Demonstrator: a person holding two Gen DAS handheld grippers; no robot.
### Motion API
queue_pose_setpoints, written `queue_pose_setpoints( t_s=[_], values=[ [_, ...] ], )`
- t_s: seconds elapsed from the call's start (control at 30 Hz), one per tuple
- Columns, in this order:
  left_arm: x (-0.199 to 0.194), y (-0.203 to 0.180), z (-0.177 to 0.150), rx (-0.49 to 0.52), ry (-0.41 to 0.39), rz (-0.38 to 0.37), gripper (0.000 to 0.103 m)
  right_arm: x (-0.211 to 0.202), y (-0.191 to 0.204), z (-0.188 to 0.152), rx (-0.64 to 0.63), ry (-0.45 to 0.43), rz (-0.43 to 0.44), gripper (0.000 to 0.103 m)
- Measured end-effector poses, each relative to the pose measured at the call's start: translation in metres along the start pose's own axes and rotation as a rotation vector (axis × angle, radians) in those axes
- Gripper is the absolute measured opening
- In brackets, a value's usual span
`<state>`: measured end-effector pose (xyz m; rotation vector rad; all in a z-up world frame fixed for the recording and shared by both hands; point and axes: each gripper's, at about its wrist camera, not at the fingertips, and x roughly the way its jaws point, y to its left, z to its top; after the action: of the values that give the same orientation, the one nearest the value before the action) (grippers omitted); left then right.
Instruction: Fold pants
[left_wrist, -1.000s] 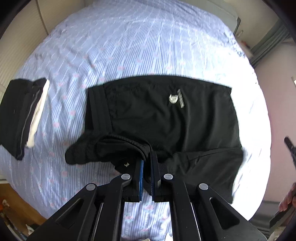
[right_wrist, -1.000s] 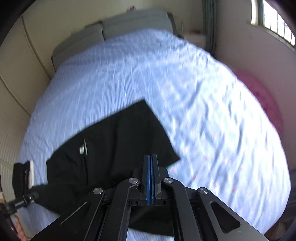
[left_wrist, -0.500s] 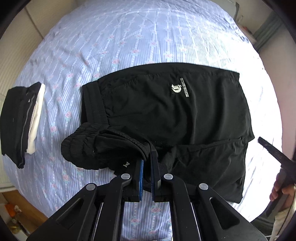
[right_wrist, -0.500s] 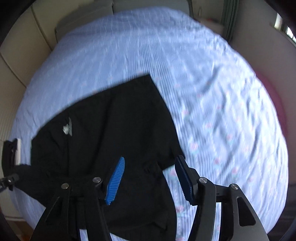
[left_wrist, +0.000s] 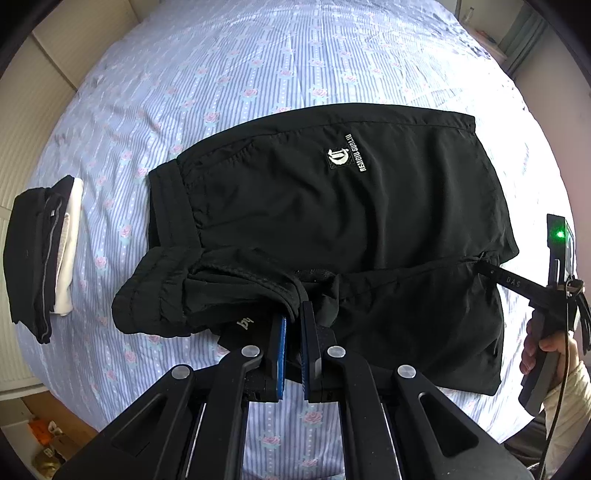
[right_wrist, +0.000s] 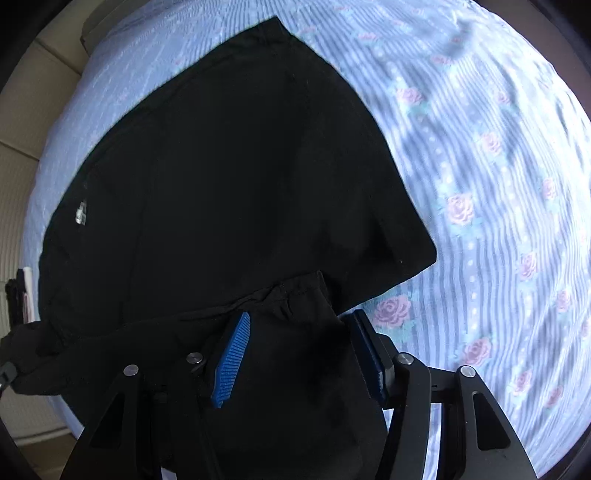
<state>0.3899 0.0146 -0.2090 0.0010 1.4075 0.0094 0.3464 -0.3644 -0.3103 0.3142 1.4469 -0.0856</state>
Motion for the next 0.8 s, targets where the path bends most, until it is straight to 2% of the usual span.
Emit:
queue_pose_setpoints(
  t_s=[0.03,0.07,0.1,0.2,0.3,0.5,0.53,0.67,0.8],
  values=[
    [0.000,0.001,0.000,-0.003,0.001,-0.001,0.008,0.000,0.002,-0.002,-0.003,-0.001,-0.002,0.035],
    [0.001,0.002,-0.001,-0.008,0.002,-0.003,0.008,-0.002,0.003,-0.004,-0.001,0.005,-0.003,0.019],
    [0.001,0.003,-0.001,-0.014,0.002,-0.006,0.008,-0.004,0.004,-0.007,0.005,0.007,0.004,0.012],
    [0.002,0.007,-0.002,-0.028,0.005,-0.018,0.008,-0.023,0.004,-0.020,0.029,-0.045,0.021,0.010],
    [0.000,0.012,-0.004,-0.030,0.006,-0.024,0.008,-0.045,0.008,-0.034,0.002,-0.086,0.005,0.008],
    [-0.021,0.036,-0.014,-0.073,-0.015,-0.069,0.008,-0.138,0.008,-0.066,0.057,-0.277,0.012,0.007],
    [-0.025,0.038,-0.017,-0.079,-0.020,-0.075,0.008,-0.161,0.010,-0.072,0.067,-0.329,0.007,0.007],
    [-0.045,0.048,-0.021,-0.113,-0.048,-0.117,0.008,-0.222,0.016,-0.072,0.079,-0.482,-0.010,0.007],
    [-0.064,0.057,0.000,-0.139,-0.105,-0.149,0.008,-0.258,0.037,-0.036,0.032,-0.584,-0.004,0.007]
  ],
)
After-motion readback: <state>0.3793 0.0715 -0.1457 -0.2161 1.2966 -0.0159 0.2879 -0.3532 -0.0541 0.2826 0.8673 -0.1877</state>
